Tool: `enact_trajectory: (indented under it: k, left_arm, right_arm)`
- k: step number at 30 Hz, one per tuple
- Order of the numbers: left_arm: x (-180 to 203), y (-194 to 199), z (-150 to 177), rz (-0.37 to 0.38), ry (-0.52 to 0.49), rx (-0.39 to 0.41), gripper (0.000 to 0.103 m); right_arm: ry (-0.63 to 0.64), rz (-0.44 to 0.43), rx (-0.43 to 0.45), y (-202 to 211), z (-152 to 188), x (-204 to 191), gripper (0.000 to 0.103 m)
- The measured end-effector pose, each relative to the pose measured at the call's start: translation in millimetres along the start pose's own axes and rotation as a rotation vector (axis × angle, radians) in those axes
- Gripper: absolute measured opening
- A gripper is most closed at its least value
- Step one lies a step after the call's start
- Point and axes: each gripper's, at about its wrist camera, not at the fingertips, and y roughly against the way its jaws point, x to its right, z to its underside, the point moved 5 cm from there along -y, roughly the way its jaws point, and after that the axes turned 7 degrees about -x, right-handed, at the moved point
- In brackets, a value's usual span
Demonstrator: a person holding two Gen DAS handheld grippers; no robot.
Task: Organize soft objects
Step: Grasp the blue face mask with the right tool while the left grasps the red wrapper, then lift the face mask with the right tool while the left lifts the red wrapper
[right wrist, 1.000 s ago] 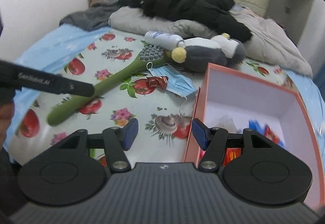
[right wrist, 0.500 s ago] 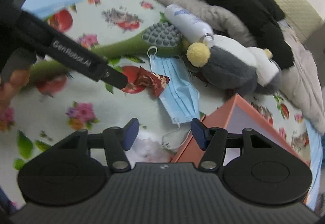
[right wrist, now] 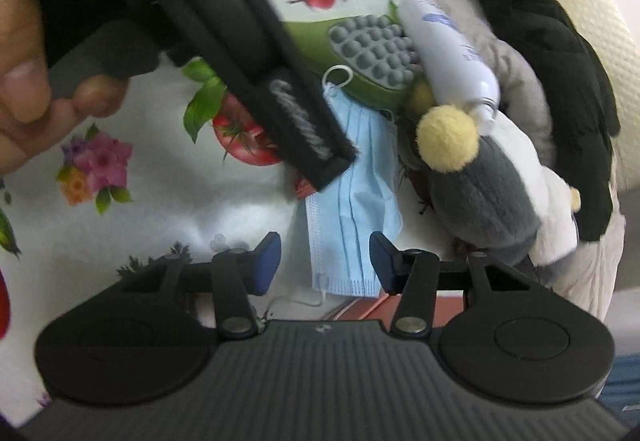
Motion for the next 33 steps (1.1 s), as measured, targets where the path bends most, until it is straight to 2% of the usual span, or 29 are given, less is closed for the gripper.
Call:
enact_trajectory:
  k: [2,7,8,9,10,13,18,24,33]
  left_arm:
    - [1,-4,-1,-0.004,0.001,0.000,0.066]
    - [2,-9,-1,-0.018,-0.020,0.013,0.063]
    - [2,-9,-1,-0.021,-0.023,0.014,0.061]
    - [2,-10,-1,-0.023,-0.020,0.011,0.051]
    - [1,-11,-1,-0.023,-0.014,0.005,0.047]
    - [0,-10,-1,-0.017,-0.007,0.004,0.039]
    - [0,4,1,-0.007,-0.012,0.022,0.036]
    - [0,34,10,0.004,-0.016,0.039,0.036]
    - [3,91,37,0.007,-0.040,0.050,0.036]
  right_arm:
    - [0.038,-0.002,-0.018,-5,-2,-2,0.041]
    - [0.100,-0.010,-0.056,-16,-6,-8,0.029]
    - [0.105,-0.007,-0.066,-18,-6,-9,0.026]
    - [0.110,-0.004,-0.074,-20,-7,-9,0.023]
    - [0.113,-0.004,-0.081,-21,-7,-10,0.022]
    - [0.097,0.022,-0.100,-25,-7,-8,0.008]
    - [0.080,0.048,-0.082,-20,-7,-5,0.004]
    - [0.042,0.056,-0.042,11,-4,-7,0.004]
    - [-0.019,0.052,-0.003,54,3,-30,0.004]
